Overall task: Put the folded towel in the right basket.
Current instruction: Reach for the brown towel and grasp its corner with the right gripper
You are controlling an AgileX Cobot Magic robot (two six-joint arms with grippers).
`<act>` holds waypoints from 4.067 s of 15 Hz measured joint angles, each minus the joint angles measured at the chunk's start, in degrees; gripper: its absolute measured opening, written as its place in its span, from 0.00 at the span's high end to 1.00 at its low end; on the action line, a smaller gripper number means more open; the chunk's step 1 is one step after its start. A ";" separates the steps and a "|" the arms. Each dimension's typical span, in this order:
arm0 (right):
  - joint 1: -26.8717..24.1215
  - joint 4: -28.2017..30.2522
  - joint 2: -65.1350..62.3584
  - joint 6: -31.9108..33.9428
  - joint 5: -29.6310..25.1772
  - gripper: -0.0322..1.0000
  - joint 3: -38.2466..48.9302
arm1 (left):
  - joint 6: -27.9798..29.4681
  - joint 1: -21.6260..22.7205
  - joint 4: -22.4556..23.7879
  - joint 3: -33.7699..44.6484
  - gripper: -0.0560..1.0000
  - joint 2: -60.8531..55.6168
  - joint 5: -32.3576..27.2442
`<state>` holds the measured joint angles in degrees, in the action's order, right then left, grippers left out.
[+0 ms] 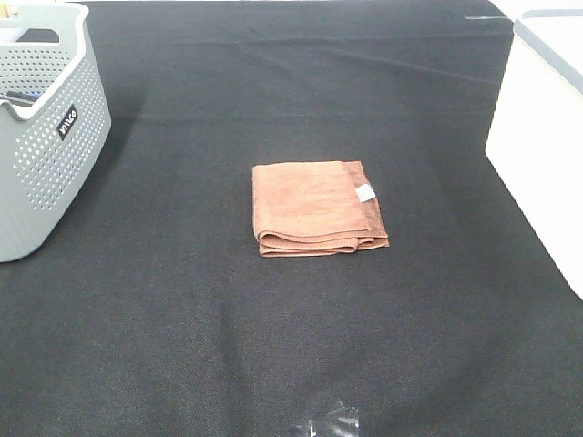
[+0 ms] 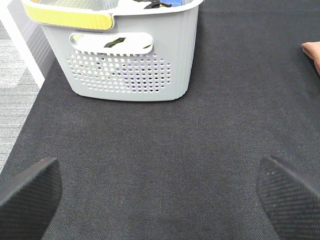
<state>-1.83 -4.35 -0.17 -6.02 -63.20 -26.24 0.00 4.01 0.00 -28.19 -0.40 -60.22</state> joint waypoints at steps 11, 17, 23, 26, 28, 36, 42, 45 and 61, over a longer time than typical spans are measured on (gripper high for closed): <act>0.00 0.11 0.00 -0.06 0.00 0.04 0.00 | 0.00 0.00 0.00 0.00 0.01 0.00 0.00; 0.00 0.00 0.00 -0.06 0.00 0.04 0.00 | 0.00 0.00 0.00 0.00 0.01 0.00 0.00; 0.00 0.00 0.00 -0.06 0.00 0.04 0.00 | 0.00 0.00 0.00 0.00 0.01 0.00 0.00; 0.00 0.00 0.00 -0.06 0.00 0.04 0.00 | 0.00 0.00 0.00 0.00 0.01 0.00 0.00; 0.00 0.00 0.00 -0.06 0.00 0.04 0.00 | 0.00 0.00 0.00 0.00 0.01 0.00 0.00; 0.00 0.00 0.00 -0.06 0.00 0.04 0.00 | 0.00 0.00 0.00 0.00 0.01 0.00 0.00; 0.00 0.00 0.00 -0.06 0.00 0.04 0.00 | 0.00 0.00 0.00 0.00 0.01 0.00 0.00; 0.00 0.00 0.00 -0.06 0.00 0.04 0.00 | 0.00 0.00 0.00 0.00 0.01 0.00 0.00; 0.00 -15.53 58.84 -2.52 -3.90 0.06 -39.08 | 0.00 0.00 0.00 0.00 0.01 0.00 0.00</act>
<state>-1.83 -19.88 58.67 -8.54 -67.09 -65.32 0.00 4.01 0.00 -28.19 -0.40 -60.22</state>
